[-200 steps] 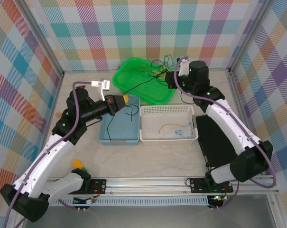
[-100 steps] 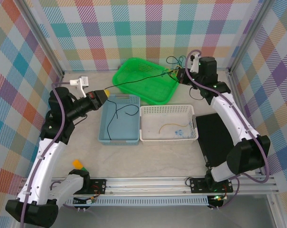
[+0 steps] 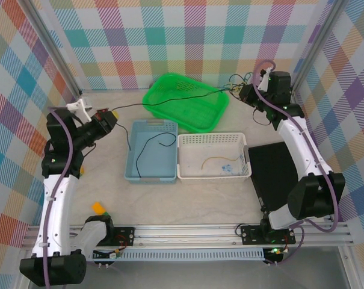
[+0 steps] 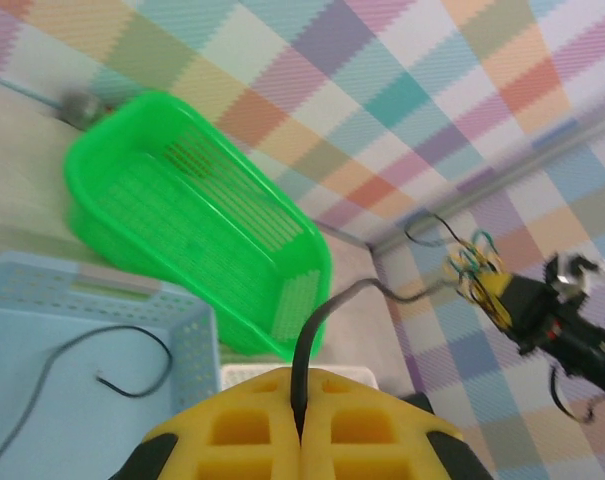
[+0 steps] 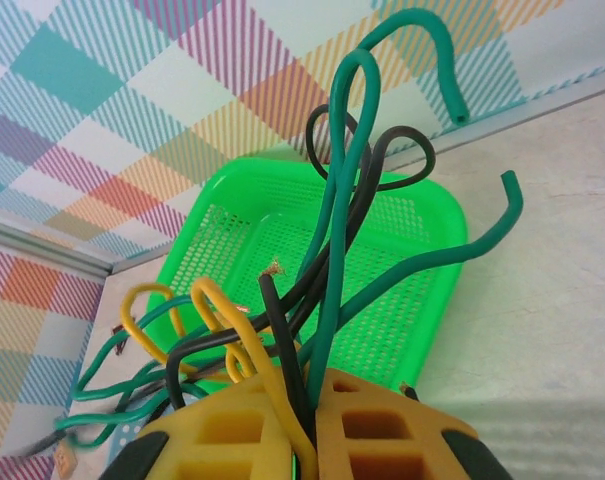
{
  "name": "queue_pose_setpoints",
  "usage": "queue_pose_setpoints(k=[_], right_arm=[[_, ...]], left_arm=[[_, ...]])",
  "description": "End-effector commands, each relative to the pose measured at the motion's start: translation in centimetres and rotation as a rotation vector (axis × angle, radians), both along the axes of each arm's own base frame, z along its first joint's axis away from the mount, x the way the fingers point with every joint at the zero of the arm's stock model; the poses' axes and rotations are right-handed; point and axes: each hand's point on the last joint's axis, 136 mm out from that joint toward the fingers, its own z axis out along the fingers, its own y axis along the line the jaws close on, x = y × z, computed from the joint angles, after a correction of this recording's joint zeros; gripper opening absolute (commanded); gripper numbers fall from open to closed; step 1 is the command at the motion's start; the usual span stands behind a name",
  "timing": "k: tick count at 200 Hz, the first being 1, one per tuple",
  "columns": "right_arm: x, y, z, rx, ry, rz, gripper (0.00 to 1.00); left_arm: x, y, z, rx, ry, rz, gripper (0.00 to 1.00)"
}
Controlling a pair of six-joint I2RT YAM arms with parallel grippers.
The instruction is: Untangle the cables
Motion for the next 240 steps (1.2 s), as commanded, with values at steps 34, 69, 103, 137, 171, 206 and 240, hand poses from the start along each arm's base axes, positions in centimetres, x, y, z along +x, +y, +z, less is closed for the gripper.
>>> queue_pose_setpoints(k=[34,69,103,137,171,206,240], right_arm=[[-0.9,-4.1,0.0,0.055,0.053,-0.137,0.00],[-1.3,-4.0,0.7,0.074,0.028,-0.112,0.00],[-1.8,-3.3,1.5,0.099,0.010,-0.077,0.00],[-2.4,-3.0,1.8,0.110,0.002,-0.058,0.00],[-3.1,-2.8,2.1,0.111,-0.007,-0.046,0.00],[-3.9,-2.5,2.5,0.108,-0.024,-0.024,0.00],[-4.6,-2.1,2.9,0.118,-0.037,0.000,0.00]], left_arm=[[0.3,4.5,4.5,0.128,-0.063,0.190,0.00],[0.7,3.5,7.9,0.123,-0.161,0.132,0.00],[-0.1,2.5,9.9,0.133,-0.226,0.074,0.00],[-1.0,2.3,11.9,0.138,-0.281,0.070,0.00],[-1.7,1.2,13.5,0.075,-0.327,0.018,0.00],[-3.3,0.2,14.4,0.068,-0.359,-0.036,0.00],[-4.9,-0.3,15.7,0.078,-0.414,-0.047,0.00]])
